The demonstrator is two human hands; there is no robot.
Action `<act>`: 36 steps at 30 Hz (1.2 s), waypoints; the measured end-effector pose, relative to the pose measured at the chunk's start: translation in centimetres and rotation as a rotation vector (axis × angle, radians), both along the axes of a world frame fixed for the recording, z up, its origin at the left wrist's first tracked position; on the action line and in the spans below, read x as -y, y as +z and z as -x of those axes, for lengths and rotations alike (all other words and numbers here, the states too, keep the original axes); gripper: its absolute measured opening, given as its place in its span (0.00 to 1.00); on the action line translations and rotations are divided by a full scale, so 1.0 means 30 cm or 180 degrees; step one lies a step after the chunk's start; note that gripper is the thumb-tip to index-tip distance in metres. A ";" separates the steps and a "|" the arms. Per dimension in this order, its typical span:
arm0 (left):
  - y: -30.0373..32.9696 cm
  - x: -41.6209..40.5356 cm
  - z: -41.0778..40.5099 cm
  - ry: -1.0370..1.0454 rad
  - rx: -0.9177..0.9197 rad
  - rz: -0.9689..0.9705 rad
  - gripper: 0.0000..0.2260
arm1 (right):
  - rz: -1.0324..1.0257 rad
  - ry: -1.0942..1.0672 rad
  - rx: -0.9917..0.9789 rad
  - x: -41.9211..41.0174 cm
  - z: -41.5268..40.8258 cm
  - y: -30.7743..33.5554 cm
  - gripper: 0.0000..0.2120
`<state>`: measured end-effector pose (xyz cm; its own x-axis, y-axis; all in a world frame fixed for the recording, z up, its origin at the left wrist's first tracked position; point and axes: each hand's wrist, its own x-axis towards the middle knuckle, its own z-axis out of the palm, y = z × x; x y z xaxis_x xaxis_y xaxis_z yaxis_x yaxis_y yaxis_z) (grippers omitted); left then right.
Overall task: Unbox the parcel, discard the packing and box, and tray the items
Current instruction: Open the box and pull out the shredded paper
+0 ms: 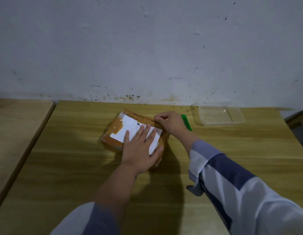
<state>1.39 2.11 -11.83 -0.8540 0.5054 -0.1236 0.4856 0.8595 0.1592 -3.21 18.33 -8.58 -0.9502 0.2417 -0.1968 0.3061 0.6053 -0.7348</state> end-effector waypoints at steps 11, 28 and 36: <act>0.082 0.135 0.037 0.0305 0.0338 0.0603 0.28 | 0.0474 -0.0234 0.0481 0.123 -0.188 0.009 0.14; 0.043 0.336 -0.225 0.1693 -0.0216 -0.0171 0.32 | -0.0921 0.1217 -0.0057 0.262 -0.047 0.015 0.21; 0.082 0.385 -0.155 0.1557 0.0168 0.0261 0.30 | -0.0797 0.1313 -0.0050 0.188 -0.099 0.017 0.15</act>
<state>6.02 -9.43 -9.38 -0.9801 0.0338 -0.1956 0.0154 0.9954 0.0950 -0.23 12.69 -8.07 -0.9791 -0.1179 -0.1655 -0.0067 0.8328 -0.5535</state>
